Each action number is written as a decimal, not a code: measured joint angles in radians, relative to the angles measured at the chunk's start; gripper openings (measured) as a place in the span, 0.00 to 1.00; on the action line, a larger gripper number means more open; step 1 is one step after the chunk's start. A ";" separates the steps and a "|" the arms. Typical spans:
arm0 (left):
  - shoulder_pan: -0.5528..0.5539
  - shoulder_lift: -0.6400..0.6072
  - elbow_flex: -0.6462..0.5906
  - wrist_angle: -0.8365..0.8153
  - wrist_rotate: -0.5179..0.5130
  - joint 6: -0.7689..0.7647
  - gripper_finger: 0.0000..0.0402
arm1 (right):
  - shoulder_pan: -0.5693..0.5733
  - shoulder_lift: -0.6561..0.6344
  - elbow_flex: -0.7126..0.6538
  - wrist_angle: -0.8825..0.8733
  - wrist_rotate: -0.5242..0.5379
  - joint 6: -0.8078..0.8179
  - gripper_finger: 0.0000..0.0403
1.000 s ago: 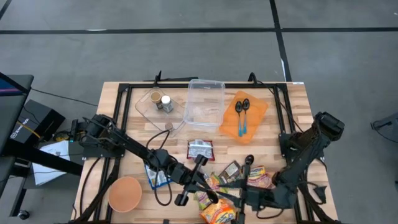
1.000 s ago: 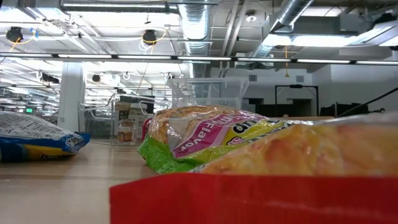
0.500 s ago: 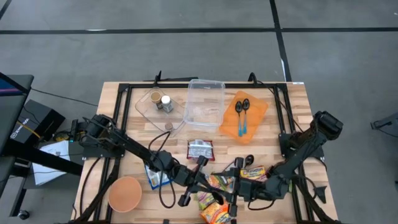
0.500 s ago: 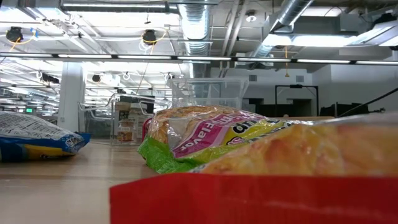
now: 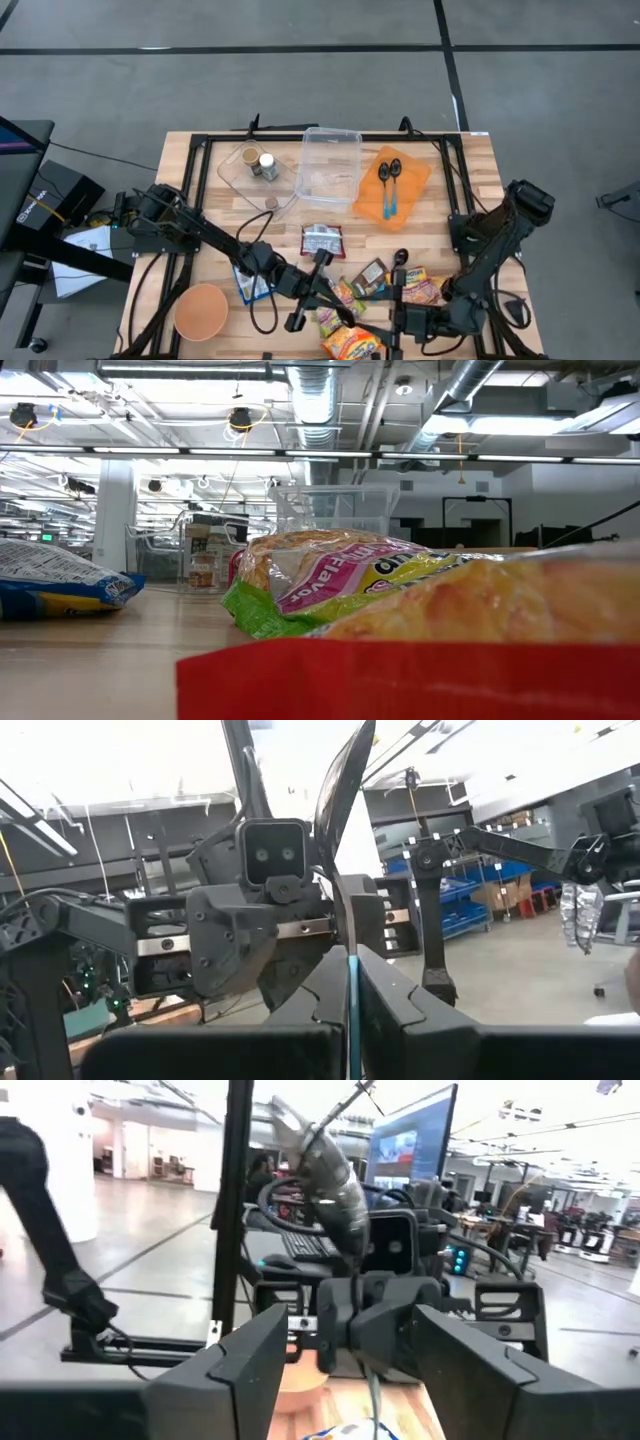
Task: Pick & Place Food Item
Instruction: Put the blue spoon into the orange bin
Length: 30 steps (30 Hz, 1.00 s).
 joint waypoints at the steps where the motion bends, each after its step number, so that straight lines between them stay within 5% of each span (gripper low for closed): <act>1: 0.002 0.000 0.000 0.000 0.001 0.000 0.00 | -0.011 0.000 0.000 0.001 -0.010 0.000 0.52; 8: 0.003 0.000 0.000 -0.013 0.000 0.000 0.00 | -0.110 0.000 0.000 0.003 -0.158 0.035 0.52; 14: 0.003 0.000 0.001 -0.028 -0.001 -0.002 0.00 | -0.131 0.000 0.000 0.019 -0.172 0.035 0.48; 18: 0.003 0.000 0.001 -0.028 -0.003 -0.004 0.00 | -0.120 0.000 0.000 0.025 -0.173 0.035 0.35; 24: 0.004 0.000 0.001 -0.027 -0.008 -0.002 0.00 | -0.105 0.000 0.000 0.025 -0.174 0.029 0.04; 30: 0.006 -0.002 0.002 -0.028 -0.014 -0.016 0.04 | -0.100 0.001 0.020 0.018 -0.151 0.002 0.02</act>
